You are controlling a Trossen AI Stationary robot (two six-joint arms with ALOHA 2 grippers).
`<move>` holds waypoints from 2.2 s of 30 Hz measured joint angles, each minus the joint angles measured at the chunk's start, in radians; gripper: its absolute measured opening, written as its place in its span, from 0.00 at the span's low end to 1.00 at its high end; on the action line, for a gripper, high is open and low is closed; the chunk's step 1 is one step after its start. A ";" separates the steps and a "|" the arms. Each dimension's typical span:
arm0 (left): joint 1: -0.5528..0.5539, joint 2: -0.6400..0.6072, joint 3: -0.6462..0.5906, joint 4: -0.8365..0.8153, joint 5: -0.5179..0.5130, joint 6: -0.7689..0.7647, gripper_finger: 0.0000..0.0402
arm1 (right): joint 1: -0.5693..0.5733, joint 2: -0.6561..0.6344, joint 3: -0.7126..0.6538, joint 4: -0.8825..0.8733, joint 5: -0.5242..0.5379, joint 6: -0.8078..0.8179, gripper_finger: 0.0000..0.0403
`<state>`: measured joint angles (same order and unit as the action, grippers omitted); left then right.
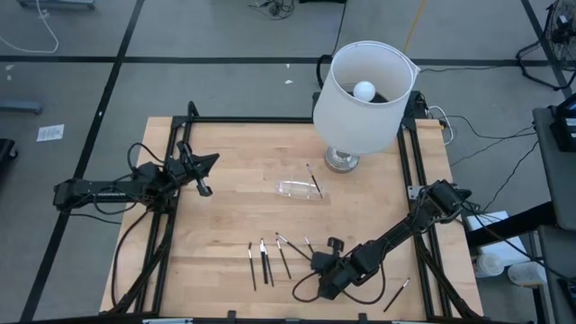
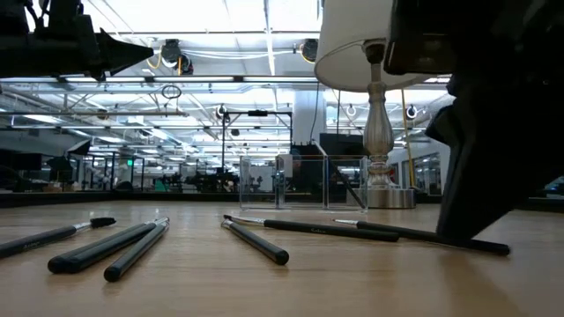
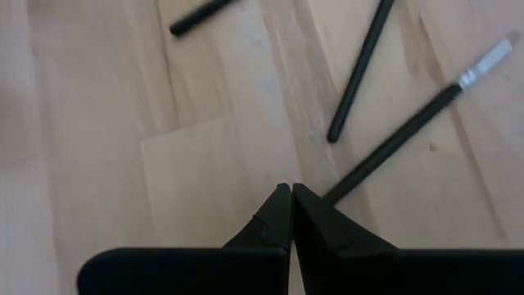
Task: Pick & Place Makeup Brushes
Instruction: Put the black liner brush into the transparent organizer
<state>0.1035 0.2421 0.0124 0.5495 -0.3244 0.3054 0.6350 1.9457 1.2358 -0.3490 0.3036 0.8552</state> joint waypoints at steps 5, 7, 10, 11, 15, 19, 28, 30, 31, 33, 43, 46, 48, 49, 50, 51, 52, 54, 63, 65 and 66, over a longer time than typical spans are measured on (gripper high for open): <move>0.000 0.000 0.000 0.000 0.000 0.000 0.04 | 0.000 0.000 0.000 -0.013 -0.003 0.002 0.00; 0.000 0.000 0.000 0.000 0.000 0.000 0.04 | 0.000 0.000 0.000 -0.022 -0.017 0.014 0.00; 0.000 0.000 0.000 0.000 0.000 0.001 0.04 | 0.000 0.000 0.000 -0.040 -0.018 0.023 0.00; 0.000 0.000 0.000 0.000 0.000 0.001 0.04 | 0.000 0.000 0.000 -0.045 -0.017 0.023 0.00; 0.000 0.000 0.000 0.000 0.000 0.001 0.04 | 0.000 0.000 0.000 -0.051 -0.015 0.020 0.00; 0.000 0.000 0.000 0.000 0.000 0.001 0.04 | 0.000 0.000 0.000 -0.044 -0.011 -0.010 0.00; 0.000 0.000 0.000 0.000 -0.001 0.003 0.04 | -0.015 0.000 0.039 0.045 -0.019 -0.131 0.00; 0.000 0.000 0.000 0.000 -0.001 0.003 0.04 | -0.017 0.000 0.054 0.034 -0.020 -0.142 0.00; 0.000 0.000 0.000 0.000 -0.001 0.003 0.04 | -0.019 0.000 0.066 0.030 -0.020 -0.149 0.00; 0.000 0.000 0.000 0.000 -0.001 0.002 0.04 | -0.019 0.000 0.095 0.010 -0.019 -0.161 0.00; 0.000 0.000 0.000 0.000 -0.001 0.000 0.04 | -0.020 0.000 0.400 -0.483 -0.019 -0.017 0.00; 0.000 0.000 0.000 0.000 -0.001 -0.002 0.04 | -0.047 -0.002 0.417 -0.551 -0.020 0.013 0.00; 0.000 0.000 0.000 0.000 -0.001 -0.005 0.04 | -0.069 -0.002 0.412 -0.558 -0.020 0.016 0.00; 0.000 0.000 0.000 0.000 -0.001 -0.005 0.04 | -0.077 -0.002 0.407 -0.552 -0.018 0.010 0.00; 0.000 0.000 0.000 0.000 -0.001 -0.005 0.04 | -0.085 -0.002 0.399 -0.540 -0.016 0.002 0.00; 0.000 0.000 0.000 0.000 -0.001 -0.005 0.04 | -0.092 -0.002 0.386 -0.521 -0.016 -0.004 0.00; 0.000 0.000 0.000 0.000 -0.001 -0.006 0.04 | -0.099 -0.002 0.373 -0.490 -0.017 -0.009 0.00; 0.000 0.000 0.000 0.000 -0.001 -0.007 0.04 | -0.110 -0.001 0.344 -0.445 -0.022 -0.011 0.01; 0.000 0.000 0.000 0.000 -0.001 -0.004 0.04 | -0.151 -0.001 0.191 -0.305 -0.123 0.013 0.29; 0.000 0.000 0.000 0.000 -0.001 -0.004 0.04 | -0.159 -0.001 0.170 -0.307 -0.115 0.011 0.37; 0.000 0.000 0.000 0.000 -0.001 -0.005 0.04 | -0.163 -0.001 0.163 -0.307 -0.104 0.011 0.40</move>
<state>0.1033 0.2420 0.0125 0.5491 -0.3252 0.3008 0.4722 1.9450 1.3985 -0.6559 0.1997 0.8666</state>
